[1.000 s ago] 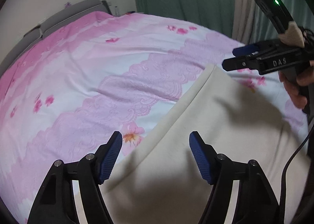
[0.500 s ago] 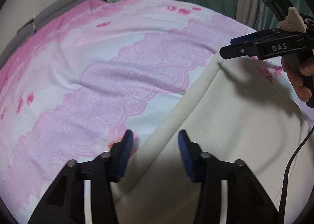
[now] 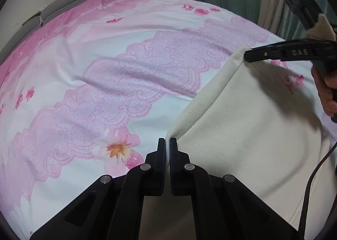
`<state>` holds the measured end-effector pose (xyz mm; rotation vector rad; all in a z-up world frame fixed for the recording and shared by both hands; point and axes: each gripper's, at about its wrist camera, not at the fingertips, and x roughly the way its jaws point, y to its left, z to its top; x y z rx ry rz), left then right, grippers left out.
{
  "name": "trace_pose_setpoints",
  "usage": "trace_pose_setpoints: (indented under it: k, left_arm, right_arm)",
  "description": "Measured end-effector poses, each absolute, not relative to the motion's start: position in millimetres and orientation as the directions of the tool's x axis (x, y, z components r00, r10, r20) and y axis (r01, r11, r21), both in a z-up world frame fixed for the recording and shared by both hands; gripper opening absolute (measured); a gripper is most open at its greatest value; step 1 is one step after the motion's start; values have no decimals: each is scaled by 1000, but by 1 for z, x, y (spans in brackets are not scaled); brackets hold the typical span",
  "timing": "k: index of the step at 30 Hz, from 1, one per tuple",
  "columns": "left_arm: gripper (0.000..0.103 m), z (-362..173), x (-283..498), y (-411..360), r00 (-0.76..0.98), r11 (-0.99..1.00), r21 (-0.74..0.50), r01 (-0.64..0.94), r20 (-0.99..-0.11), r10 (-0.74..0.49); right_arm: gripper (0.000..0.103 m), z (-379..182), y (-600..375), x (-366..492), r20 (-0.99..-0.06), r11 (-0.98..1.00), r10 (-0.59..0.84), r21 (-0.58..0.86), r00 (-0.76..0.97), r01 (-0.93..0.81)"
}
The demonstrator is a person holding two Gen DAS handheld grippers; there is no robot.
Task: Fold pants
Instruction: 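Lift the waistband with both grippers and fold it over toward the legs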
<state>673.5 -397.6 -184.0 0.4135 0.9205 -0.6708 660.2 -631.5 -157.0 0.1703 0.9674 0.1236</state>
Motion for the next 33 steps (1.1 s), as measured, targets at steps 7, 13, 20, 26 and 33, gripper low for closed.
trace_pose_setpoints:
  k: [7, 13, 20, 26, 33]
  left_arm:
    - [5, -159, 653, -389, 464, 734, 43, 678, -799, -382]
    - [5, -122, 618, -377, 513, 734, 59, 676, -753, -412]
    - [5, -88, 550, -356, 564, 734, 86, 674, -701, -436]
    - [5, -75, 479, -334, 580, 726, 98, 681, -676, -454]
    - [5, -89, 393, -313, 572, 717, 90, 691, -674, -467]
  right_arm:
    - [9, -118, -634, 622, -749, 977, 196, 206, 633, -58]
    - [9, -76, -625, 563, -695, 976, 209, 198, 688, -96]
    - [9, -43, -601, 479, -668, 977, 213, 159, 713, -142]
    - [9, -34, -587, 407, -661, 975, 224, 157, 716, -160]
    - [9, -60, -568, 329, -687, 974, 226, 170, 691, -150]
